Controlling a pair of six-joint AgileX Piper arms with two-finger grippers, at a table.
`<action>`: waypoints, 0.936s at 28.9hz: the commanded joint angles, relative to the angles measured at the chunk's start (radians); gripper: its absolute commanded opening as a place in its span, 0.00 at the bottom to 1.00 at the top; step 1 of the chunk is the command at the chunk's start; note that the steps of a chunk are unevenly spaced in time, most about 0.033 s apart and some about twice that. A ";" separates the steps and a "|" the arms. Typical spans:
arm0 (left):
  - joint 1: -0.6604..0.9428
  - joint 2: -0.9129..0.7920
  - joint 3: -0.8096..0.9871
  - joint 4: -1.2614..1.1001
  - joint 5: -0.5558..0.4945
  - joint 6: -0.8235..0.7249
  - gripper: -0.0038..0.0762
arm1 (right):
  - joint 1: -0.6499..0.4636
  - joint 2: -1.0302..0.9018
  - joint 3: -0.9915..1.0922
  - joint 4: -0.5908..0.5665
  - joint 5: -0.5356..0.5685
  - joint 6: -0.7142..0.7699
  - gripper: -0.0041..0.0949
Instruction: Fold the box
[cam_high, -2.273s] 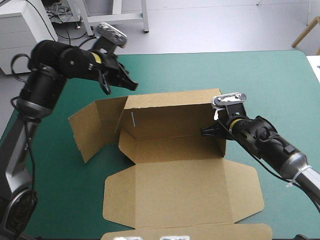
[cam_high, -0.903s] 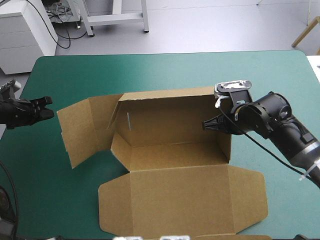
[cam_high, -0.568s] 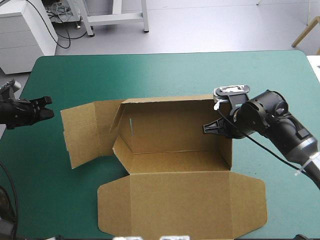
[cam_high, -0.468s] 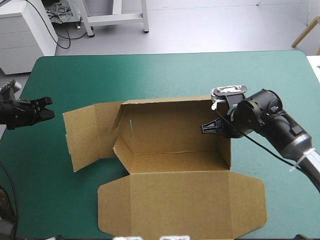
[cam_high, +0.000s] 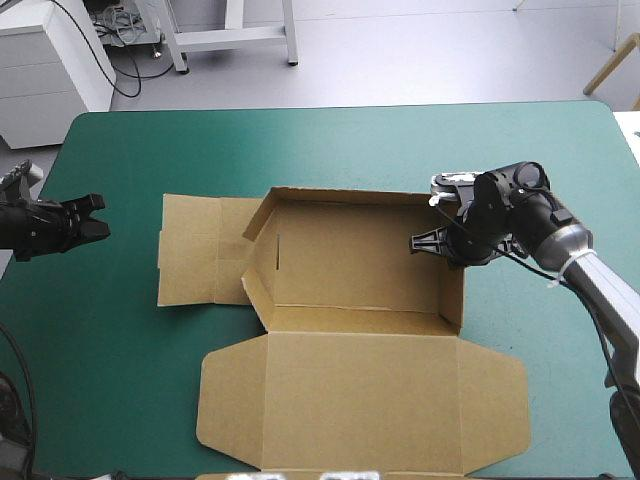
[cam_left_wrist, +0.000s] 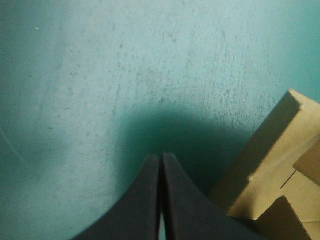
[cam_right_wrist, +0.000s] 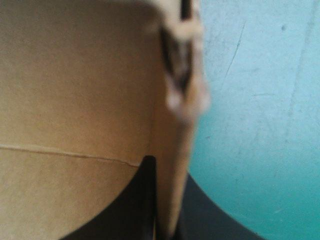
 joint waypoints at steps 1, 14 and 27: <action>0.000 -0.042 -0.026 -0.055 -0.008 -0.008 0.04 | -0.051 0.011 -0.012 -0.065 -0.025 -0.057 0.04; 0.000 -0.042 -0.026 -0.055 -0.012 -0.008 0.04 | -0.066 0.036 -0.071 -0.037 -0.185 -0.166 0.07; 0.000 -0.042 -0.026 -0.061 -0.010 -0.013 0.04 | -0.066 0.098 -0.193 0.008 -0.185 -0.180 0.75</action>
